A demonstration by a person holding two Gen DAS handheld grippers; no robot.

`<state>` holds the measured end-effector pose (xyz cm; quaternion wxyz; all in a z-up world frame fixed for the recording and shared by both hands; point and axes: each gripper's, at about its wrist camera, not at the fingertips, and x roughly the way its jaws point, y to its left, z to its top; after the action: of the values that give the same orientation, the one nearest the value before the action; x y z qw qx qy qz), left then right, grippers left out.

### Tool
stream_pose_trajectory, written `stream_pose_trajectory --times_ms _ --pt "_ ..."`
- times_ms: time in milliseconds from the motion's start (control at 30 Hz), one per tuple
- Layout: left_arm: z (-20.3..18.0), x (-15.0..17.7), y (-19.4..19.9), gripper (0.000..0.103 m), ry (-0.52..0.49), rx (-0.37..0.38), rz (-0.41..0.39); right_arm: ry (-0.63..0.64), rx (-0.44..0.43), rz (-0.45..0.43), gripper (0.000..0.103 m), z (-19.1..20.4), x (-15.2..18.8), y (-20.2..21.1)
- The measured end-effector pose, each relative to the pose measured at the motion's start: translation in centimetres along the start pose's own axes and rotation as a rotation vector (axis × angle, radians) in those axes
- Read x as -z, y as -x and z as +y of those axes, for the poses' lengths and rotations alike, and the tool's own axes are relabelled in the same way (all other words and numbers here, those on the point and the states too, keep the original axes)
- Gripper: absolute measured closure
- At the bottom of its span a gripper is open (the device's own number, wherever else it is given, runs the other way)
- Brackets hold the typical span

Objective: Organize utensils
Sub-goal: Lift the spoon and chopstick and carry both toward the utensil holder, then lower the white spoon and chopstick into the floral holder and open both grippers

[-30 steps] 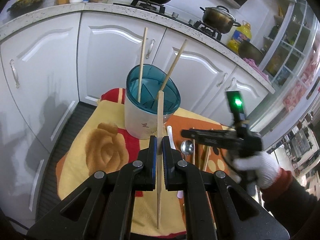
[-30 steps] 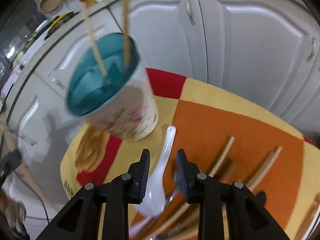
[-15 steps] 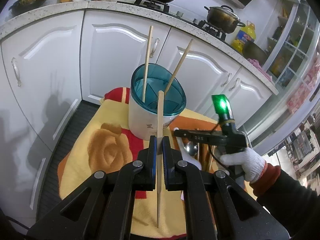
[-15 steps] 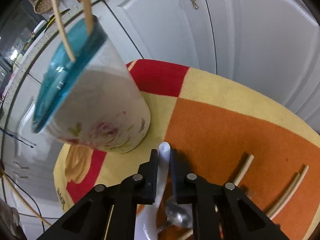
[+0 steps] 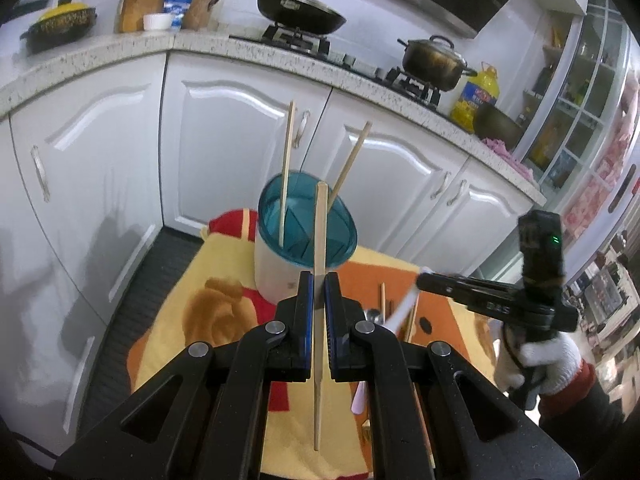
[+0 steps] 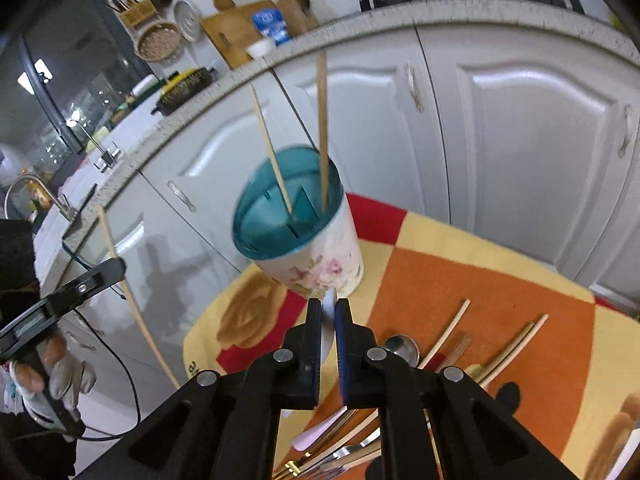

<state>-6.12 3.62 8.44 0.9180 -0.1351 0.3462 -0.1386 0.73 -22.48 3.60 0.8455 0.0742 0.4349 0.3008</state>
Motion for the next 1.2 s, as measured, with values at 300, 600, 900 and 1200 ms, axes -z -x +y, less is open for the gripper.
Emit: stream_pose_trajectory --times_ms 300,600,900,1200 --pt "-0.5 -6.1 3.0 0.099 -0.022 -0.019 -0.177 0.063 -0.025 -0.133 0.097 2.8 -4.3 6.1" --pt "-1.2 -12.6 0.1 0.099 -0.04 -0.097 -0.301 0.145 0.069 -0.234 0.097 5.0 -10.6 5.1" --pt "-0.1 -13.7 -6.6 0.099 -0.055 -0.215 -0.292 0.276 0.151 -0.176 0.097 6.3 -13.0 -2.0" --pt "0.4 -11.8 -10.6 0.099 -0.044 -0.22 -0.222 0.38 0.226 -0.166 0.097 6.4 -12.5 -4.6"
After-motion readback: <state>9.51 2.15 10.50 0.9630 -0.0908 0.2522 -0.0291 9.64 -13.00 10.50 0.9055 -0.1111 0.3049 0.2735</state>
